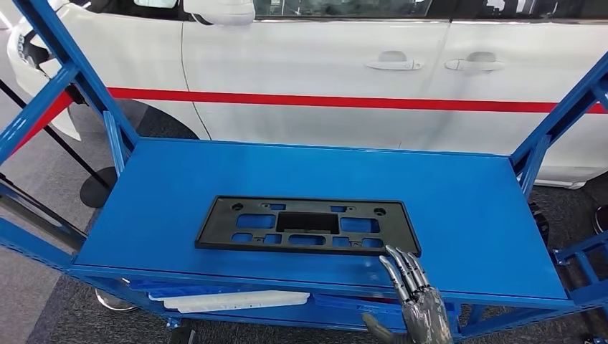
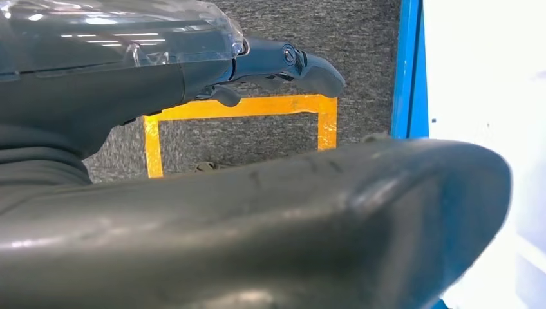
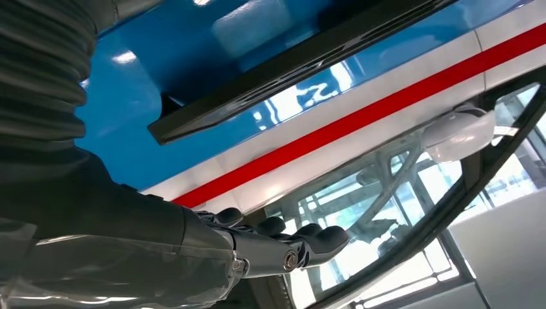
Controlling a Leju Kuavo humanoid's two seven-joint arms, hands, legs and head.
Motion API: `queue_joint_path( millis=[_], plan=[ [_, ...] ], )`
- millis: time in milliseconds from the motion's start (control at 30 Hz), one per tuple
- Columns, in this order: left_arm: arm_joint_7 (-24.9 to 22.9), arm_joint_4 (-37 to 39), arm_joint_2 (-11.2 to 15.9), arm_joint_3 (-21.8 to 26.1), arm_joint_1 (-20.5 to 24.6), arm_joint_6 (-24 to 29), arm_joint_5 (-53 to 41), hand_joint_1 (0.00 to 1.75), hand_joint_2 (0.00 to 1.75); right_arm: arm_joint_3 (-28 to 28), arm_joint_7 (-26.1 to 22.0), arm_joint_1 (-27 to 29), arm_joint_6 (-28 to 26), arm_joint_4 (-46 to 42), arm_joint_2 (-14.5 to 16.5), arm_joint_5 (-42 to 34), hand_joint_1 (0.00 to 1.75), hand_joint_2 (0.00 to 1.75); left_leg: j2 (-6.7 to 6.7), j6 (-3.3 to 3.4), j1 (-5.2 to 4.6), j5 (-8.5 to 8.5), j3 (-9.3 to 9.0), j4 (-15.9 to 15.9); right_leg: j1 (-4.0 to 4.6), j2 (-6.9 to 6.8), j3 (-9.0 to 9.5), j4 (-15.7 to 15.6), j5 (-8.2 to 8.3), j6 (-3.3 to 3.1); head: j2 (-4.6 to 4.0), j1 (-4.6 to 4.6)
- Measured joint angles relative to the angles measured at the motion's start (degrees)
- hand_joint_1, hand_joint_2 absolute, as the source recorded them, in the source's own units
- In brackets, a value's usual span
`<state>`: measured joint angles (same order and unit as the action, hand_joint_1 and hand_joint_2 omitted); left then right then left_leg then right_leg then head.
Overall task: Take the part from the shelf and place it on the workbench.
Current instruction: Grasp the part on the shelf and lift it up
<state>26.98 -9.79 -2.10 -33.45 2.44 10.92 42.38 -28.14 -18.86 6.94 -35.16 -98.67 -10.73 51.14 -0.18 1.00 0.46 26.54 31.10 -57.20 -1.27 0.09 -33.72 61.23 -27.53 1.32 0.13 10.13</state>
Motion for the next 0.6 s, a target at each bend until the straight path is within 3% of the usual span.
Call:
queue_joint_path(
  millis=[67,133,200,300,333,367,400,500,533,600],
  plan=[
    [-0.2,0.0,-0.1,0.0,0.0,0.1,0.0,0.00,0.00,-1.0,-0.5,-2.1,0.0,2.5,0.8,-0.5,0.00,1.75,0.00,-0.73,-0.20,0.14,0.17,-0.2,0.26,0.10,1.09,-2.6,0.41,-0.54,-0.01,0.01],
    [-0.4,0.0,-0.1,-0.1,0.1,0.1,-0.1,0.00,0.00,-2.0,-0.7,-4.1,0.1,4.8,1.5,-0.9,0.00,1.75,0.00,-1.49,-0.13,0.17,0.29,-0.3,0.38,0.15,0.91,-2.8,0.67,-1.28,-0.01,0.02],
    [-0.5,0.0,-0.2,-0.1,0.1,0.0,-0.1,0.00,0.00,-2.8,-0.8,-6.1,0.2,6.7,2.2,-1.1,0.00,1.75,0.01,-2.15,0.08,1.56,1.12,-2.2,0.28,0.07,0.91,-3.0,0.92,-2.07,-0.01,0.02],
    [-0.6,0.0,-0.3,-0.3,0.1,0.0,-0.2,0.00,0.00,-4.1,-0.3,-8.3,0.6,9.4,3.5,-0.3,0.00,1.75,0.01,-2.66,0.17,6.75,5.92,-12.6,0.44,-0.10,0.78,-3.1,1.01,-2.72,-0.01,0.02],
    [-0.7,0.0,-0.4,-0.5,0.1,0.0,-0.2,0.00,0.00,-4.5,0.1,-8.9,0.8,10.4,4.0,0.2,0.00,1.75,0.01,-2.71,0.17,7.72,7.46,-15.8,0.57,-0.12,0.76,-3.1,1.01,-2.77,0.00,0.02],
    [-0.7,0.0,-0.4,-0.7,0.0,0.0,-0.2,0.00,0.00,-4.8,0.6,-9.4,1.0,11.4,4.4,0.7,0.00,1.75,0.01,-2.66,0.17,7.59,8.13,-17.1,0.69,-0.13,0.76,-3.0,0.99,-2.82,0.00,0.02],
    [-0.8,0.0,-0.5,-0.9,0.0,0.0,-0.3,0.00,0.00,-5.2,1.0,-10.0,1.2,12.4,4.8,1.2,0.00,1.75,0.01,-2.51,0.16,6.34,7.70,-16.0,0.80,-0.11,0.81,-3.0,0.97,-2.85,-0.01,0.02],
    [-1.0,0.0,-0.5,-1.4,0.1,0.0,-0.4,0.00,0.00,-6.0,1.8,-12.2,1.3,15.3,6.2,2.4,0.00,1.75,0.03,-1.41,-0.08,0.85,2.67,-4.8,1.15,0.02,0.92,-2.8,0.88,-2.81,-0.01,0.02],
    [-1.1,0.0,-0.5,-1.5,0.2,0.0,-0.4,0.00,0.00,-6.2,2.0,-13.0,1.3,16.2,6.8,2.6,0.00,1.75,0.04,-1.09,-0.23,0.06,1.52,-2.2,1.21,0.04,0.82,-2.8,0.89,-2.63,-0.01,0.02],
    [-1.3,0.0,-0.7,-1.5,0.3,0.1,-0.4,0.00,0.00,-6.5,2.2,-14.3,1.3,17.9,7.6,2.9,0.00,1.75,-0.02,-0.74,-0.54,-0.01,0.98,-0.7,1.21,0.02,0.61,-2.8,0.97,-2.04,0.00,0.02]
  ],
)
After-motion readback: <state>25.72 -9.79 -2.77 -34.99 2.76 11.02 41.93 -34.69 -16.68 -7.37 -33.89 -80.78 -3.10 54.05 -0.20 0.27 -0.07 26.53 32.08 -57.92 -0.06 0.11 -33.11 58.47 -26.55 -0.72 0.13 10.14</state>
